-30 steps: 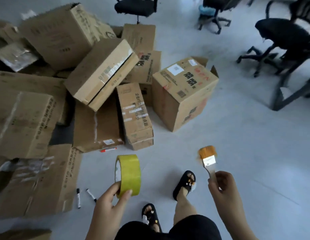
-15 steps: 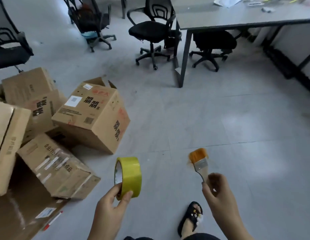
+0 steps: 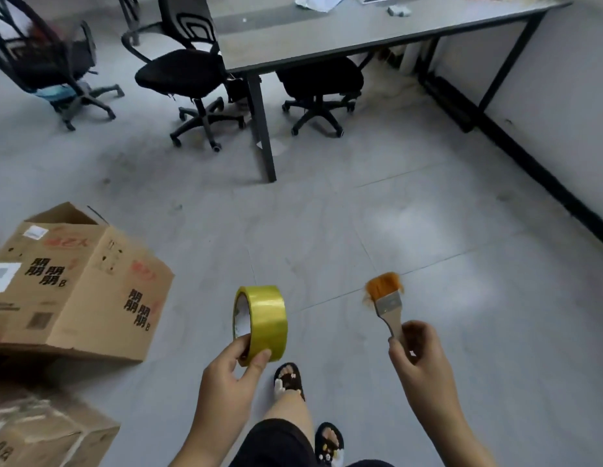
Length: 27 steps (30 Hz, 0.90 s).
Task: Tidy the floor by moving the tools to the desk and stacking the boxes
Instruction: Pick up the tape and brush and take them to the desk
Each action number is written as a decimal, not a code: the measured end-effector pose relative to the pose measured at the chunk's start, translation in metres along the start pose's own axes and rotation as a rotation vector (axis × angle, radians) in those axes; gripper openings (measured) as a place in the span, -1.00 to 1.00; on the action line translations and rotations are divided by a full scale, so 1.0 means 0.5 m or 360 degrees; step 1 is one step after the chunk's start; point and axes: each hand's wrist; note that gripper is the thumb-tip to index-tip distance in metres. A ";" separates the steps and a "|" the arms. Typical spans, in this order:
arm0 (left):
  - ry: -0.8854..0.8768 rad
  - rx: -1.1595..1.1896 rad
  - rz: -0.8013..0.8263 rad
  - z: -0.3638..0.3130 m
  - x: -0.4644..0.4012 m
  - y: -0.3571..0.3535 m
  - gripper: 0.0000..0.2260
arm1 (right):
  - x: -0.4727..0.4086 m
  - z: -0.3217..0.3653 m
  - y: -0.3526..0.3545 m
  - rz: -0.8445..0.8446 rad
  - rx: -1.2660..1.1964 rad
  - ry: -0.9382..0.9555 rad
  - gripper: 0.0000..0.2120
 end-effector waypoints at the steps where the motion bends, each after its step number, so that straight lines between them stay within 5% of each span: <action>1: -0.0007 -0.0003 0.0006 -0.007 -0.032 -0.007 -0.73 | -0.026 0.004 0.009 -0.0017 -0.0020 -0.0011 -0.85; 15: -0.0170 -0.0073 0.0222 -0.232 -0.650 -0.031 -0.80 | -0.583 0.186 0.140 -0.0199 -0.0120 0.0050 -0.78; 27: -0.0116 -0.0120 0.0034 -0.396 -1.130 -0.116 -0.70 | -1.104 0.318 0.280 -0.0084 -0.0150 0.0082 -0.78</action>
Point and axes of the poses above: each hand's wrist, its own x-axis away from the middle knuckle, its own y-axis out of the back of the hand, z = x × y, and after that the axes turned 13 degrees about z, right-handed
